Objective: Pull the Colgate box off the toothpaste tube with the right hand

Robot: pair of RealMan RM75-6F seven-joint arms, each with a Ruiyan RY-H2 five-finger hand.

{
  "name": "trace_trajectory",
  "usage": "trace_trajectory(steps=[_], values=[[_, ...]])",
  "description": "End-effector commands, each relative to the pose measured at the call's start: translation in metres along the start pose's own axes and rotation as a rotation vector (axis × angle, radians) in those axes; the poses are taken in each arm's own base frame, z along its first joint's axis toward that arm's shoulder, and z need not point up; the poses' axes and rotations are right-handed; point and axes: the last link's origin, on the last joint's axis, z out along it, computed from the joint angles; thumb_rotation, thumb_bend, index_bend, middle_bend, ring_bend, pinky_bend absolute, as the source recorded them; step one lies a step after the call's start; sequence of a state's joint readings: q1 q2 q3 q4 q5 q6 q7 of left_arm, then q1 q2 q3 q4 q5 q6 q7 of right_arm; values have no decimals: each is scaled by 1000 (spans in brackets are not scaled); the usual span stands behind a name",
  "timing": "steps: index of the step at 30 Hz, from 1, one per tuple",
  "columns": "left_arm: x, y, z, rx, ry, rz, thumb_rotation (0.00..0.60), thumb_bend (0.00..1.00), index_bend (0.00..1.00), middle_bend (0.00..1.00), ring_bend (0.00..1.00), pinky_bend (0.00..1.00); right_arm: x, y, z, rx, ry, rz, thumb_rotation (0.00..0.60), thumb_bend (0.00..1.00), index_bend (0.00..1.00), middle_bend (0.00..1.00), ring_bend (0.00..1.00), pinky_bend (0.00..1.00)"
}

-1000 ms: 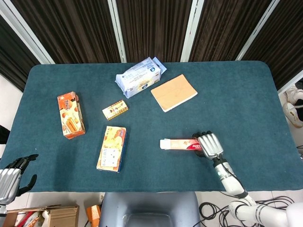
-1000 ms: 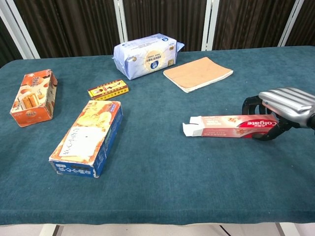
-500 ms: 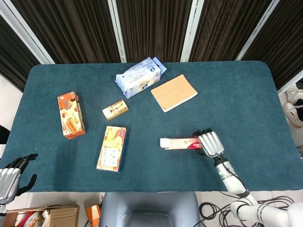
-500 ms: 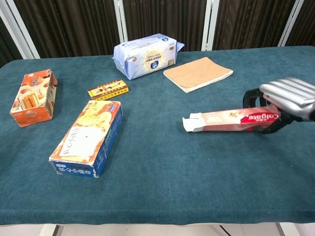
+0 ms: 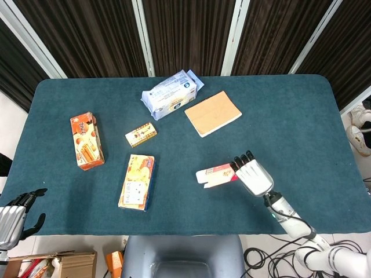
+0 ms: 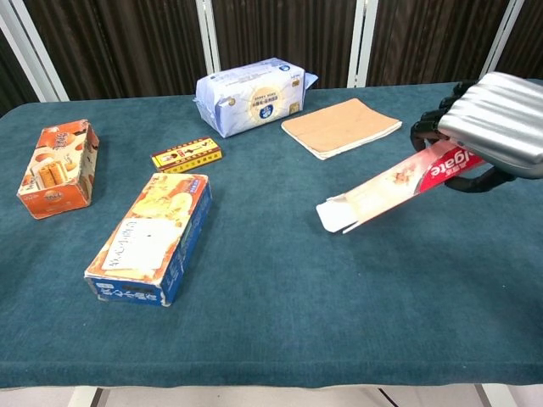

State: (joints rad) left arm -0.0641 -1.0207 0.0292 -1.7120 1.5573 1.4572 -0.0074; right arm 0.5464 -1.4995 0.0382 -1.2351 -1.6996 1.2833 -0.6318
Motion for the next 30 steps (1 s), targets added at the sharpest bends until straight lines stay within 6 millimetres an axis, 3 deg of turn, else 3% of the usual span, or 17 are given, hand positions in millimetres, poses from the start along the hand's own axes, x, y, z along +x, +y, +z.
trace_trajectory(steps=[1, 5, 16, 26, 30], values=[[0, 0, 0, 0, 0, 0, 600, 422, 242, 313, 280, 457, 8, 7, 1, 48, 87, -230, 600, 311, 564, 463, 450, 378], [0, 0, 0, 1, -2, 0, 600, 422, 242, 313, 281, 458, 14, 9, 2, 71, 218, -447, 600, 311, 560, 463, 430, 378], [0, 1, 0, -2, -3, 0, 600, 422, 242, 313, 281, 458, 16, 17, -2, 64, 239, -416, 600, 310, 515, 462, 412, 377], [0, 1, -1, -8, -11, -8, 600, 421, 242, 313, 281, 459, 40, 62, -16, -315, 7, -183, 600, 310, 432, 462, 374, 378], [-1, 2, 0, -10, -14, -5, 600, 422, 242, 313, 281, 459, 54, 66, -20, -434, -52, -45, 600, 311, 429, 461, 373, 378]])
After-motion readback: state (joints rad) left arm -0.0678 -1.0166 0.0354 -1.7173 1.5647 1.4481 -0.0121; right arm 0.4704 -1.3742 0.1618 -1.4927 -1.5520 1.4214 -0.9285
